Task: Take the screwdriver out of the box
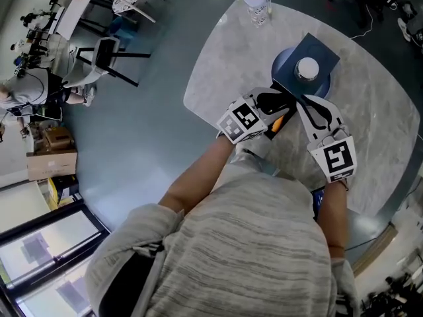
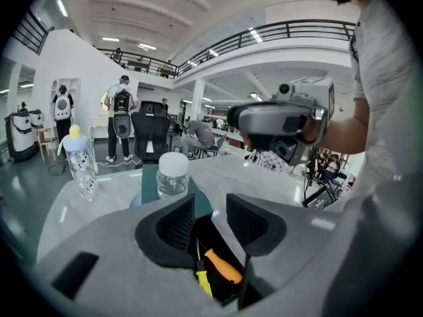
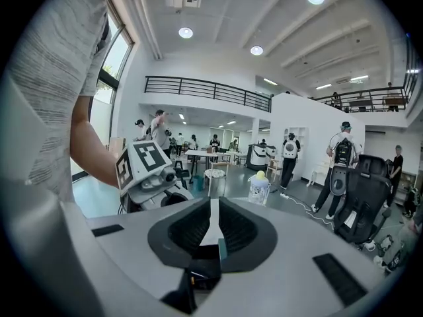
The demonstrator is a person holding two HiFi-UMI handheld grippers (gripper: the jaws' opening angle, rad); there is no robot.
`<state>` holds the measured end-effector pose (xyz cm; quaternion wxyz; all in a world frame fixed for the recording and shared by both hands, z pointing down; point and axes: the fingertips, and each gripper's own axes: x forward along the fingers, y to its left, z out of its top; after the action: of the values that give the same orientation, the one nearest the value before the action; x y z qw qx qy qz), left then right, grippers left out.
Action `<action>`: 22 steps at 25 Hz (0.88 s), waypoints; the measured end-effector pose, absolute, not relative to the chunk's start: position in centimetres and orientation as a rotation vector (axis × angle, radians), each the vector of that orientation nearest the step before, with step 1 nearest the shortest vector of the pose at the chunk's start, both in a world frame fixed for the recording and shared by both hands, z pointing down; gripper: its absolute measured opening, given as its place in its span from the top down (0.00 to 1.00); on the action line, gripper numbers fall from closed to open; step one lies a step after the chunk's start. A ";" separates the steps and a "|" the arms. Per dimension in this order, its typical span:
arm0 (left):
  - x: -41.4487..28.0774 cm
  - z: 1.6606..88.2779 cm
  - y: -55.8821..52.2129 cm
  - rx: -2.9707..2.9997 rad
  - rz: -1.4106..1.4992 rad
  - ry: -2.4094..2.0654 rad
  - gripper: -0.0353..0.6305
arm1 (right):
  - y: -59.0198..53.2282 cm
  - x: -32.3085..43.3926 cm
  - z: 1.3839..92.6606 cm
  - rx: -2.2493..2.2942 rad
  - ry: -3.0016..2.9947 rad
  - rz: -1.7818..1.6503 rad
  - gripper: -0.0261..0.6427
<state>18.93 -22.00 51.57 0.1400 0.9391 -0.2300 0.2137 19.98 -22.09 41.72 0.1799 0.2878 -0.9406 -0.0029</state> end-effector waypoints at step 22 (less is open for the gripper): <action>17.4 65.7 -19.1 2.268 1.300 -0.636 0.71 | -20.5 21.1 43.5 0.782 -2.669 0.028 0.94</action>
<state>17.38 -19.09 65.74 0.2235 0.8216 -0.2304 0.4710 21.14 -20.53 43.48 0.1791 0.2768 -0.9440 0.0099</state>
